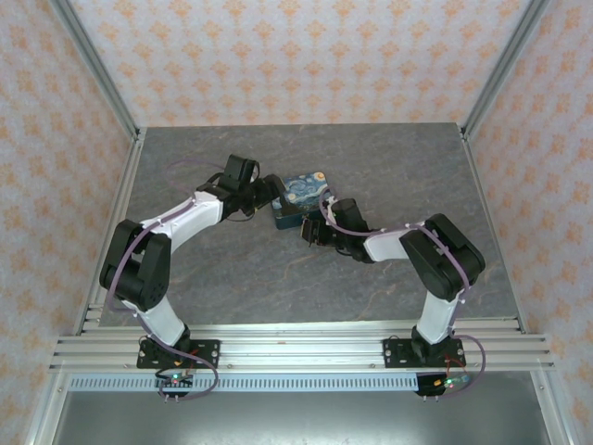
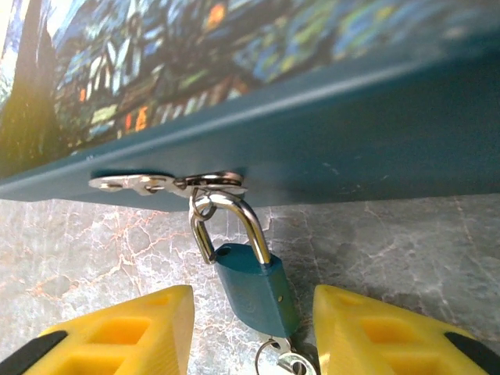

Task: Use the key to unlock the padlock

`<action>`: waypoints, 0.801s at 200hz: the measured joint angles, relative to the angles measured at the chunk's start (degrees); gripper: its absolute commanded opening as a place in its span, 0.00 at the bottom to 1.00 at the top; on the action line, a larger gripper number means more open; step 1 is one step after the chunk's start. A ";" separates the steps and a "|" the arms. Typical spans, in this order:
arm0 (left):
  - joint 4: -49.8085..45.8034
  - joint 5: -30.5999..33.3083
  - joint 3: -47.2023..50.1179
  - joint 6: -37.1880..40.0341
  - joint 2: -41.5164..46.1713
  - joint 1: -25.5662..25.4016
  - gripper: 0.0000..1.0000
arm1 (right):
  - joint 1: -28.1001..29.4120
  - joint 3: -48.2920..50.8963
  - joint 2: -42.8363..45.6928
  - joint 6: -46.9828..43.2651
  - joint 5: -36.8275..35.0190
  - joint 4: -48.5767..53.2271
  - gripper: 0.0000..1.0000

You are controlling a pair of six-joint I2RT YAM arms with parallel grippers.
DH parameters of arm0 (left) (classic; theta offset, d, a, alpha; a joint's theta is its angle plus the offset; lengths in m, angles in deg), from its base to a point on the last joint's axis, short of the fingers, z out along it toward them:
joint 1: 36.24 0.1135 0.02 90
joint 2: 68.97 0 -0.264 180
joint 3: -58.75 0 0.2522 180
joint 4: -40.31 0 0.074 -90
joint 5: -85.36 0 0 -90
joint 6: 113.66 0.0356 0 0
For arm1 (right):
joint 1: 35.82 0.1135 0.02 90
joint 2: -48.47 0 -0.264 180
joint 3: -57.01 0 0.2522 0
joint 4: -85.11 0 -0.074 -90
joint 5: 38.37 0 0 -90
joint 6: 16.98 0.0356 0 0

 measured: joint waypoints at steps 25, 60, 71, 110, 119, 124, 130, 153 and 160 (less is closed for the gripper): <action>0.00 -0.15 -0.72 0.00 -0.72 0.04 0.78 | 0.33 -0.15 -0.26 -0.85 -0.83 0.39 0.37; -0.02 -0.55 -0.83 0.07 -1.57 0.28 0.79 | 0.33 -0.22 -0.66 -1.03 -2.36 0.61 0.19; -0.02 -0.52 -0.85 0.50 -1.62 0.42 0.79 | 0.33 -0.22 -0.81 -0.76 -2.71 0.79 0.13; -1.86 -0.02 -2.21 3.06 -1.75 0.68 0.79 | 0.59 -0.22 -0.85 0.02 -3.87 0.87 0.00; -2.78 0.50 -2.78 3.96 -1.75 0.68 0.79 | 0.59 -0.22 -0.79 0.22 -3.98 0.87 0.00; -3.17 1.03 -3.04 4.55 -1.75 0.61 0.78 | 0.59 -0.20 -0.74 0.46 -4.04 0.92 0.00; -3.72 1.51 -3.34 5.27 -1.79 0.52 0.78 | 0.59 -0.04 -0.57 0.68 -4.26 0.94 0.00; -5.97 4.37 -4.63 7.89 -2.78 -0.68 0.78 | 0.57 1.07 0.48 1.77 -5.01 1.09 0.00; -6.56 5.44 -4.98 8.63 -3.37 -1.44 0.78 | 0.52 1.42 0.87 2.19 -5.29 1.29 0.00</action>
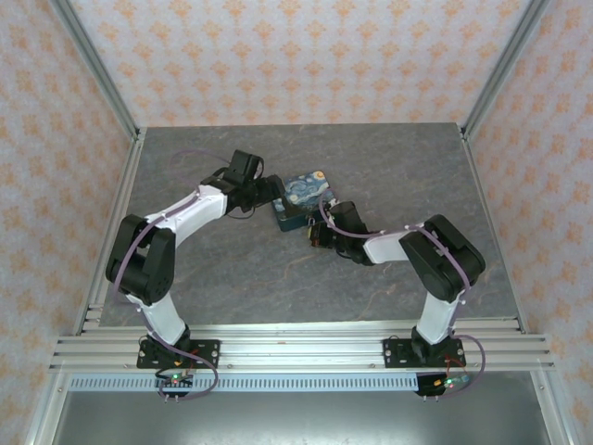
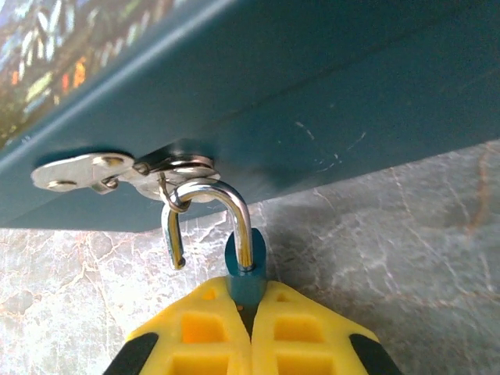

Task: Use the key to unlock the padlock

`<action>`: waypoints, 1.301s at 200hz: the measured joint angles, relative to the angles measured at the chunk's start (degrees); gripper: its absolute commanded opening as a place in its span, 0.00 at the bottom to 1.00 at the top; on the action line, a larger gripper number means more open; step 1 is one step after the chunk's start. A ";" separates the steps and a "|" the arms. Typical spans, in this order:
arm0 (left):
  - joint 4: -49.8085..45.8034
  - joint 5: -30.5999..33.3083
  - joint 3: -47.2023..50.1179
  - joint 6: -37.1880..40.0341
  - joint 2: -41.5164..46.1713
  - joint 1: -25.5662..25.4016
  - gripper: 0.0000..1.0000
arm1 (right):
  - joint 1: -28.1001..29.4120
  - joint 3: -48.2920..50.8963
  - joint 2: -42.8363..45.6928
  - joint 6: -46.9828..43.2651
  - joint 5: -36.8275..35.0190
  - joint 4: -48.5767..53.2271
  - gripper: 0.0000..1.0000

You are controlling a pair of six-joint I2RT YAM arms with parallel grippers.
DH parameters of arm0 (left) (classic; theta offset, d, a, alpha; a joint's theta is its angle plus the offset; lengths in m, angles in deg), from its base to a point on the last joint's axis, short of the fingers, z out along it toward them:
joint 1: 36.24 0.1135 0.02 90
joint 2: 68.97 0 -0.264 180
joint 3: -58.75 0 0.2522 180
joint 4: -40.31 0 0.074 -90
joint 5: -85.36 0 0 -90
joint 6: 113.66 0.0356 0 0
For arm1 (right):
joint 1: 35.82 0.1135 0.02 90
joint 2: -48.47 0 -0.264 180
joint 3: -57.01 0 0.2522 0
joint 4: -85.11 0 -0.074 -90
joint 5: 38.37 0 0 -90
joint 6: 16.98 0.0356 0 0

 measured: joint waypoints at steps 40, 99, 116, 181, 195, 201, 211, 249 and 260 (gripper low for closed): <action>-3.19 7.17 -0.46 4.02 -3.13 -5.42 0.78 | 0.00 1.77 2.03 2.62 -1.57 0.72 0.00; -2.89 13.62 -0.76 5.92 -3.37 -8.46 0.77 | 0.02 3.19 4.35 9.86 -3.76 1.31 0.00; -2.60 14.12 -0.66 5.90 -3.37 -8.83 0.77 | 0.07 4.22 4.79 13.84 -4.37 -0.42 0.00; -0.92 15.32 0.11 5.92 -3.37 -10.08 0.72 | 0.94 5.77 2.25 27.76 -6.51 -7.89 0.00; -0.83 15.43 0.15 5.92 -3.37 -10.21 0.70 | 1.18 5.77 1.68 29.33 -7.08 -8.85 0.00; -0.70 15.45 0.15 5.92 -3.37 -10.23 0.68 | 1.25 5.75 1.53 29.88 -7.54 -9.14 0.00; -0.39 15.43 0.15 5.90 -3.54 -10.34 0.66 | 1.29 5.66 1.25 30.62 -8.28 -9.60 0.00; 1.31 14.69 -0.28 6.29 -4.39 -10.71 0.44 | 0.11 3.82 0.50 31.69 -9.99 -9.09 0.00; 1.27 14.64 -0.85 6.86 -4.87 -10.69 0.39 | -1.03 2.71 0.37 31.47 -10.08 -7.93 0.00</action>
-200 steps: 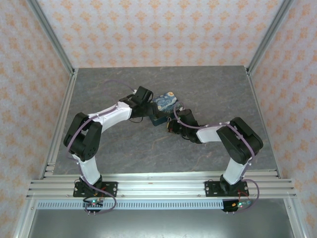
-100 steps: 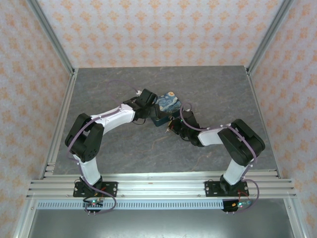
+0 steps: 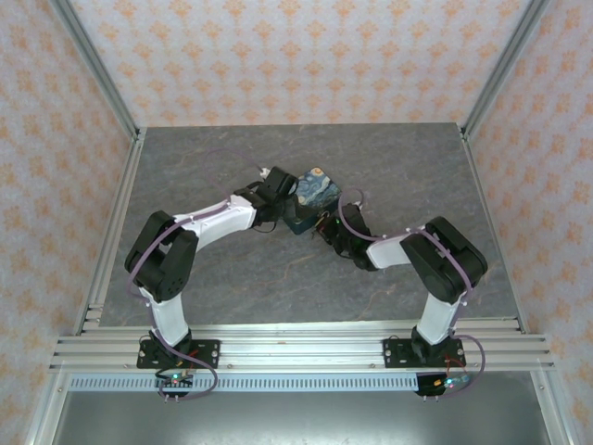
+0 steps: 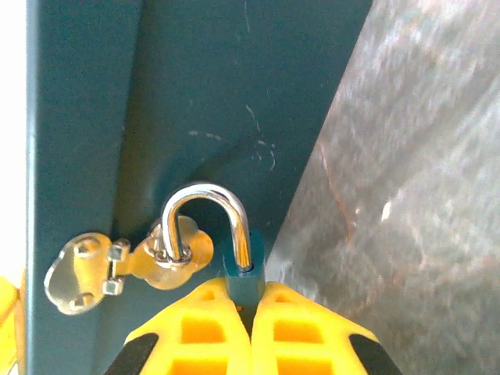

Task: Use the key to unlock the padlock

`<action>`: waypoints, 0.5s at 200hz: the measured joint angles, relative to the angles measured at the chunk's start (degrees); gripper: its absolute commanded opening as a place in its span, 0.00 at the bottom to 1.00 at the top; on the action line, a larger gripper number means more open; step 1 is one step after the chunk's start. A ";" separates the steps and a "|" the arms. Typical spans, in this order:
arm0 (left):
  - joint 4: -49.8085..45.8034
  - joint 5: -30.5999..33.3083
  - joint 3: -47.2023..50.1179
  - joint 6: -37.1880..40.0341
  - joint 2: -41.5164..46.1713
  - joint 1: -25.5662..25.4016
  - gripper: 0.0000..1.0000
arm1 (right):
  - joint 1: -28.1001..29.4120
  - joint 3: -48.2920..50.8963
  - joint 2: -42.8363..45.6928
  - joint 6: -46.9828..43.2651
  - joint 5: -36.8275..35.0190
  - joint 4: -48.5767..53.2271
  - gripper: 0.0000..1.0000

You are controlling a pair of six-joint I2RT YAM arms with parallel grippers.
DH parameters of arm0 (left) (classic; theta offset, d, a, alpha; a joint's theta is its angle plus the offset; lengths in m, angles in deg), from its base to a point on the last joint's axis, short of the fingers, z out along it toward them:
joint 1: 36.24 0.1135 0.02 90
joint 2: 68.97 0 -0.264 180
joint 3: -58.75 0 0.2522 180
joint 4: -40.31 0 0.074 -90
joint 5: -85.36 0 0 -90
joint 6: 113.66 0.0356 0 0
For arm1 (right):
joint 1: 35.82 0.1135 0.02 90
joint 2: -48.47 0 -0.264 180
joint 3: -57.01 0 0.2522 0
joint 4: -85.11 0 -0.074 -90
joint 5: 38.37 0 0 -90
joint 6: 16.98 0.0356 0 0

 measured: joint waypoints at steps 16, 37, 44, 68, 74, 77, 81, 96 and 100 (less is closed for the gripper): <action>0.02 0.04 -1.11 0.39 -0.90 0.04 0.33 | -2.49 -2.19 -0.13 -1.16 -0.28 2.89 0.00; 0.26 0.04 -2.29 0.57 -1.92 0.42 0.31 | -6.91 -5.29 -0.72 -4.11 0.33 6.62 0.00; 0.28 0.04 -2.51 0.57 -2.12 0.48 0.31 | -8.61 -6.36 -1.14 -5.14 1.09 7.69 0.00; 0.42 0.04 -2.51 0.57 -2.12 0.48 0.36 | -12.79 -7.43 -2.05 -7.23 3.45 9.03 0.00; 0.44 0.07 -2.49 0.66 -2.12 0.48 0.41 | -13.40 -7.10 -2.01 -7.61 3.82 9.20 0.00; 0.46 0.04 -2.49 0.90 -2.10 0.48 0.45 | -13.62 -6.88 -1.99 -7.78 4.02 9.31 0.00; 0.57 0.09 -2.47 0.85 -2.10 0.48 0.50 | -13.75 -6.56 -1.92 -7.87 4.20 9.31 0.00; 0.90 0.24 -1.92 1.42 -1.92 0.66 0.66 | -13.84 -4.07 -1.09 -8.24 5.05 8.96 0.16; 1.03 0.13 -1.66 1.95 -1.62 0.79 0.68 | -13.84 -3.37 -0.46 -8.31 5.27 8.85 0.25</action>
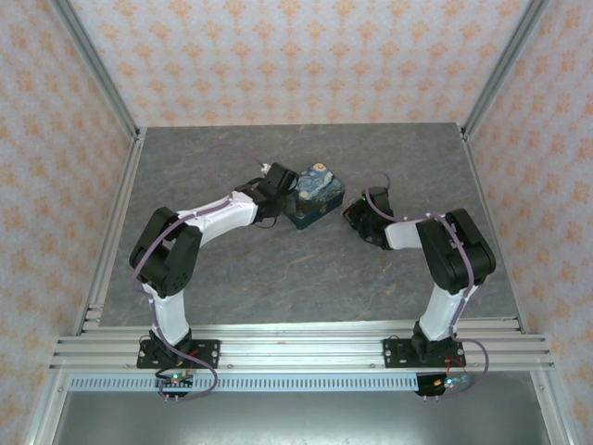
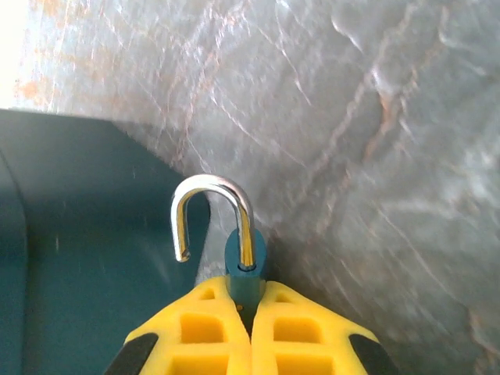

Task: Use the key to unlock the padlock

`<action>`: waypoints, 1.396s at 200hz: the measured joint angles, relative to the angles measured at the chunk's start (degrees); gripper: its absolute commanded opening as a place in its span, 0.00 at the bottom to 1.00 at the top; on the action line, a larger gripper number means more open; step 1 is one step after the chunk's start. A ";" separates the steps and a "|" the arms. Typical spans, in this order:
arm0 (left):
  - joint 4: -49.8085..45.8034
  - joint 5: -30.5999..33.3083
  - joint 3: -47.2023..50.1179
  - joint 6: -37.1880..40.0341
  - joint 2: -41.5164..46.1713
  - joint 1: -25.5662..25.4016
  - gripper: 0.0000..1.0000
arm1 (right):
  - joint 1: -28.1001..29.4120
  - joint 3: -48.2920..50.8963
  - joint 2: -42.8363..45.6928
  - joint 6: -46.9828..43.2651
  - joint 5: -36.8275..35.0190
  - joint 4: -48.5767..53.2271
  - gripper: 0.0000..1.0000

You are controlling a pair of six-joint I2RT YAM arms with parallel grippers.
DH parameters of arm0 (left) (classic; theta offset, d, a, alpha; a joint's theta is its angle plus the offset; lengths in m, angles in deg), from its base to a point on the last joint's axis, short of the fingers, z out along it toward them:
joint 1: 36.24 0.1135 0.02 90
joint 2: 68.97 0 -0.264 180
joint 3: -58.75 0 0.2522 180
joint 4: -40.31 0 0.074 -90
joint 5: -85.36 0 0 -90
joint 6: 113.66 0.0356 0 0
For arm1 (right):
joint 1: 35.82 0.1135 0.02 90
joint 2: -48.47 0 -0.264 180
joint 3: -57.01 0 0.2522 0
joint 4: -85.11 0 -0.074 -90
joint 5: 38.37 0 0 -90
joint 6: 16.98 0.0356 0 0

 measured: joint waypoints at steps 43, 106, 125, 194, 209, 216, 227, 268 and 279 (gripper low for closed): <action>-2.19 -2.25 5.86 0.07 6.69 0.33 0.86 | 0.11 7.76 11.87 -1.53 0.42 2.34 0.98; -7.91 7.30 9.99 2.21 32.72 5.14 0.90 | -1.40 6.05 36.52 -10.47 -11.50 27.50 0.99; -6.60 14.80 14.88 5.03 40.70 8.85 0.99 | -2.38 3.08 39.12 -15.58 -20.61 30.42 0.99; 13.62 29.35 47.58 20.09 58.95 19.56 1.00 | -7.26 15.50 33.33 -40.13 -43.91 7.23 0.99; 18.88 28.94 47.98 21.57 54.77 21.49 1.00 | -9.25 17.53 28.20 -43.56 -44.00 -1.14 0.99; 21.88 28.79 48.13 22.32 52.28 22.05 1.00 | -10.08 18.67 25.64 -44.83 -43.78 -5.29 0.99; 27.82 28.17 48.76 23.80 47.19 22.38 1.00 | -11.52 20.83 22.16 -46.38 -42.27 -11.21 0.99; 45.90 22.03 50.75 27.54 27.78 24.26 1.00 | -14.40 21.51 13.44 -50.07 -32.94 -20.13 0.99; 51.30 20.20 51.01 28.17 23.61 24.81 1.00 | -15.30 21.18 13.46 -50.25 -31.52 -22.03 0.99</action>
